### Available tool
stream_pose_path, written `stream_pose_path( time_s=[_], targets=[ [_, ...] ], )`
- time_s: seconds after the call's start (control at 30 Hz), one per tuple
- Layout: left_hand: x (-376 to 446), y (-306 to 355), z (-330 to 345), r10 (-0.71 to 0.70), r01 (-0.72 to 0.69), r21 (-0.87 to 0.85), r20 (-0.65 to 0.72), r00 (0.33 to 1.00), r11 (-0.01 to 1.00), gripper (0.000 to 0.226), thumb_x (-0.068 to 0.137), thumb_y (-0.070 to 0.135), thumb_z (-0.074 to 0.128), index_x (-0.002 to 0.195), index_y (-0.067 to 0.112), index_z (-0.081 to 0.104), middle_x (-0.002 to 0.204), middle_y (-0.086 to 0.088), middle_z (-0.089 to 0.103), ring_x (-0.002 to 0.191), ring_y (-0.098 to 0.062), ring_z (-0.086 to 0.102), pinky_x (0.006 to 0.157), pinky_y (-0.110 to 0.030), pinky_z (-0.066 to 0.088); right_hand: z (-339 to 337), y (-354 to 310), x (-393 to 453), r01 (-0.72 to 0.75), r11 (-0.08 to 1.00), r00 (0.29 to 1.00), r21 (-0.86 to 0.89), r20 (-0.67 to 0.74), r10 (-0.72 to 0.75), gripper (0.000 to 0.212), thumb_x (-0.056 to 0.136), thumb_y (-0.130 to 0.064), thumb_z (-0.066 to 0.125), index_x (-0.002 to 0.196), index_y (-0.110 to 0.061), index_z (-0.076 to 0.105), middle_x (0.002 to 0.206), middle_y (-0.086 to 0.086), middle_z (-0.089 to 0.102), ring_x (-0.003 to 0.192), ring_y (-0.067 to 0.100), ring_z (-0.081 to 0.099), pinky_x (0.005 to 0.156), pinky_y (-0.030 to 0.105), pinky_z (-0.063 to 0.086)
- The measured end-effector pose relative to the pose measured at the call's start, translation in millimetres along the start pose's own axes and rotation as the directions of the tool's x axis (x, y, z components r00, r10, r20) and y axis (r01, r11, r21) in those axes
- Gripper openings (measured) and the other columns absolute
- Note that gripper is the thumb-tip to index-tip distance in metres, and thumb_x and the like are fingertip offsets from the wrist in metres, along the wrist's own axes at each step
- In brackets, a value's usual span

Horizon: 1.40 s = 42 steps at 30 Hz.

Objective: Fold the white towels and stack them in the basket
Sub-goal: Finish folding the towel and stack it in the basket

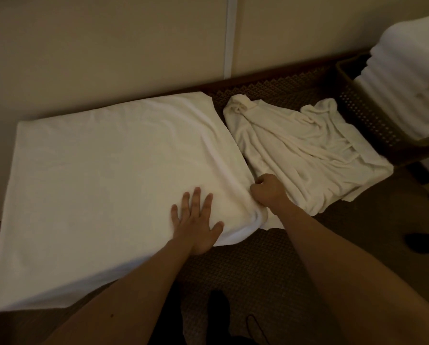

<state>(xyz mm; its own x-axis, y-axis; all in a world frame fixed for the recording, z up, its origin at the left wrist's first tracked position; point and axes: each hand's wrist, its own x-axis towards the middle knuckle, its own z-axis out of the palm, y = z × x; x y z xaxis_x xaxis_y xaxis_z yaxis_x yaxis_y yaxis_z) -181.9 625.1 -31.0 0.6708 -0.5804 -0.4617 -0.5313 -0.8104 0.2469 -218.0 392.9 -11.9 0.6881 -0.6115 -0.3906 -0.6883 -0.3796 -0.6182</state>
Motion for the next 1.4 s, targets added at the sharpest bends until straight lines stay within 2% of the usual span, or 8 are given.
stream_pose_path(
  time_s=[0.13,0.23,0.4,0.53,0.77,1.07,1.23,1.4],
  targets=[
    [0.3,0.1,1.3,-0.008,0.008,0.012,0.003,1.0,1.0,0.084,0.095,0.072,0.02,0.154,0.036,-0.026,0.156,0.003,-0.045,0.145,-0.026,-0.039,0.117,-0.059,-0.019,9.4,4.5,-10.7,-0.014,0.999,1.0,0.051,-0.007,0.014,0.033,0.097,-0.029,0.06,0.119,-0.005,0.055,0.1,0.001,0.056,0.095,0.019,0.056,0.076,0.025,0.039],
    [0.9,0.4,2.1,-0.005,0.005,0.014,0.001,1.0,1.0,0.084,0.095,0.072,0.02,0.155,0.036,-0.026,0.156,0.003,-0.045,0.145,-0.027,-0.039,0.117,-0.059,-0.019,8.0,9.8,-14.9,-0.063,0.998,0.993,-0.028,0.102,0.066,0.038,0.089,-0.048,0.07,0.094,-0.014,0.055,0.088,-0.007,0.055,0.082,0.011,0.053,0.074,0.025,0.041],
    [1.2,0.2,1.5,-0.011,0.011,0.012,0.001,1.0,1.0,0.083,0.095,0.072,0.022,0.155,0.037,-0.024,0.156,0.004,-0.044,0.146,-0.026,-0.038,0.117,-0.059,-0.019,-7.8,17.5,-16.1,-0.258,0.965,0.923,-0.05,0.281,0.262,0.029,0.08,-0.03,0.075,0.09,-0.007,0.06,0.093,0.013,0.064,0.087,0.026,0.064,0.068,0.036,0.06],
    [1.5,1.1,1.5,-0.012,0.012,0.011,0.004,1.0,1.0,0.084,0.095,0.072,0.022,0.155,0.036,-0.025,0.157,0.003,-0.044,0.145,-0.027,-0.038,0.117,-0.06,-0.018,-9.5,19.3,-14.0,-0.171,0.971,0.947,-0.169,0.246,0.209,0.02,0.085,-0.014,0.063,0.069,-0.011,0.051,0.074,0.008,0.054,0.066,0.02,0.054,0.049,0.023,0.041],
    [2.5,1.4,1.6,-0.018,0.018,0.021,0.003,1.0,1.0,0.085,0.094,0.073,0.021,0.154,0.036,-0.026,0.155,0.003,-0.046,0.144,-0.026,-0.041,0.117,-0.059,-0.019,-5.0,56.5,-23.3,-0.385,0.788,0.917,0.481,0.298,0.267,0.02,0.095,-0.005,0.051,0.082,-0.006,0.065,0.085,0.015,0.062,0.077,0.029,0.056,0.07,0.039,0.05],
    [3.6,-2.8,1.6,0.019,-0.019,0.037,0.003,1.0,0.999,0.084,0.095,0.071,0.026,0.155,0.038,-0.024,0.158,0.002,-0.043,0.147,-0.029,-0.036,0.116,-0.06,-0.017,-8.2,79.6,-41.5,-0.481,0.649,0.852,0.589,0.49,0.187,0.017,0.091,-0.033,0.066,0.091,-0.023,0.079,0.091,0.001,0.071,0.081,0.02,0.059,0.07,0.034,0.042],
    [-13.6,-21.9,9.6,0.319,-0.315,0.077,-0.404,0.858,0.946,0.041,0.09,0.051,0.052,0.12,0.028,0.069,0.135,-0.005,0.056,0.12,-0.033,0.053,0.091,-0.053,0.047,0.5,86.0,-42.4,-0.391,0.739,0.901,0.549,0.391,0.187,0.01,0.097,-0.022,0.065,0.094,-0.015,0.071,0.084,0.006,0.062,0.065,0.015,0.048,0.055,0.028,0.035],
    [-15.7,-23.8,11.8,0.306,-0.342,0.019,-0.493,0.814,0.939,0.027,0.086,0.038,0.056,0.082,0.018,0.074,0.081,0.001,0.062,0.071,-0.025,0.057,0.055,-0.037,0.047,5.7,82.7,-46.3,-0.346,0.759,0.925,0.552,0.335,0.178,0.017,0.1,-0.022,0.061,0.1,-0.011,0.074,0.088,0.004,0.063,0.076,0.018,0.049,0.061,0.03,0.034]
  ],
)
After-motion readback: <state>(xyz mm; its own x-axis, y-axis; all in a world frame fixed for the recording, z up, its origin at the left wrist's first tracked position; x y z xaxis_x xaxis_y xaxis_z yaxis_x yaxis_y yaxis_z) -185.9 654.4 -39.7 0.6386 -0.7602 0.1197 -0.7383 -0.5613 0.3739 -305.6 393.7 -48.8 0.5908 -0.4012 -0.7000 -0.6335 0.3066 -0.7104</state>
